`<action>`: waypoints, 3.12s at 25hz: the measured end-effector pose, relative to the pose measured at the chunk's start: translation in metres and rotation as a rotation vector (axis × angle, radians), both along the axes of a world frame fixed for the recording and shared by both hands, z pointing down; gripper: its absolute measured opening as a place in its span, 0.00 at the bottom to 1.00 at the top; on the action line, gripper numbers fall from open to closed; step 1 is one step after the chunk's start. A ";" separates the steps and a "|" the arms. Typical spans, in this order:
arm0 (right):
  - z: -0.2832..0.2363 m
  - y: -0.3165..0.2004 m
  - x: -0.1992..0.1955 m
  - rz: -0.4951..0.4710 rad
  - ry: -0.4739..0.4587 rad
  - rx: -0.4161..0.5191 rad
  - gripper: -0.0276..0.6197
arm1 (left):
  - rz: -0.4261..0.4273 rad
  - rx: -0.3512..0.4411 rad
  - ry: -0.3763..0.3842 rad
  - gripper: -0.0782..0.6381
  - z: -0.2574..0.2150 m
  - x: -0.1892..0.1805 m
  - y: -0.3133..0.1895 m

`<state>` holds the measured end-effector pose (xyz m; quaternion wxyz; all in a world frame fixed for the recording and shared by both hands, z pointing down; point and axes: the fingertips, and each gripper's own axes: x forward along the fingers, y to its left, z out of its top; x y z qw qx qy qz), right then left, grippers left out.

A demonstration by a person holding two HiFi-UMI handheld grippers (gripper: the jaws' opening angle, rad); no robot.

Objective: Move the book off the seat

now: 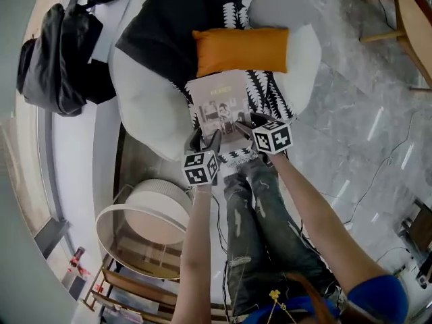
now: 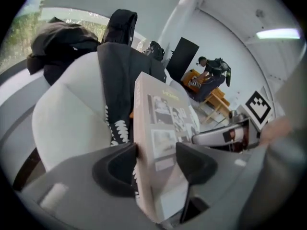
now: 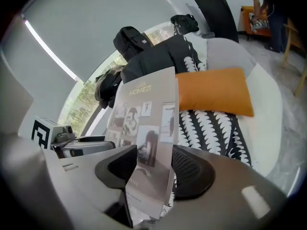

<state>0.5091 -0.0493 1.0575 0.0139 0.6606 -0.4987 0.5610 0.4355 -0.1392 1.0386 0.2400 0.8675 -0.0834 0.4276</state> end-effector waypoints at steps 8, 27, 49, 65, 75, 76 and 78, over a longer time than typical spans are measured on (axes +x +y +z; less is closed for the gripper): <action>-0.231 0.031 -0.003 -0.040 0.116 0.031 0.39 | -0.035 0.011 0.123 0.46 -0.223 -0.008 0.035; -0.550 0.104 -0.057 -0.111 0.362 0.163 0.39 | -0.102 0.058 0.292 0.46 -0.529 -0.069 0.113; -0.584 0.134 -0.073 -0.173 0.385 0.230 0.39 | -0.167 0.102 0.309 0.46 -0.565 -0.091 0.148; -0.589 0.137 -0.071 -0.182 0.381 0.249 0.39 | -0.198 0.125 0.317 0.46 -0.571 -0.091 0.153; -0.589 0.141 -0.069 -0.199 0.388 0.257 0.39 | -0.222 0.128 0.324 0.46 -0.571 -0.090 0.158; -0.589 0.142 -0.069 -0.200 0.388 0.258 0.39 | -0.224 0.129 0.324 0.46 -0.571 -0.090 0.160; -0.589 0.145 -0.069 -0.204 0.385 0.261 0.39 | -0.231 0.131 0.325 0.46 -0.571 -0.091 0.163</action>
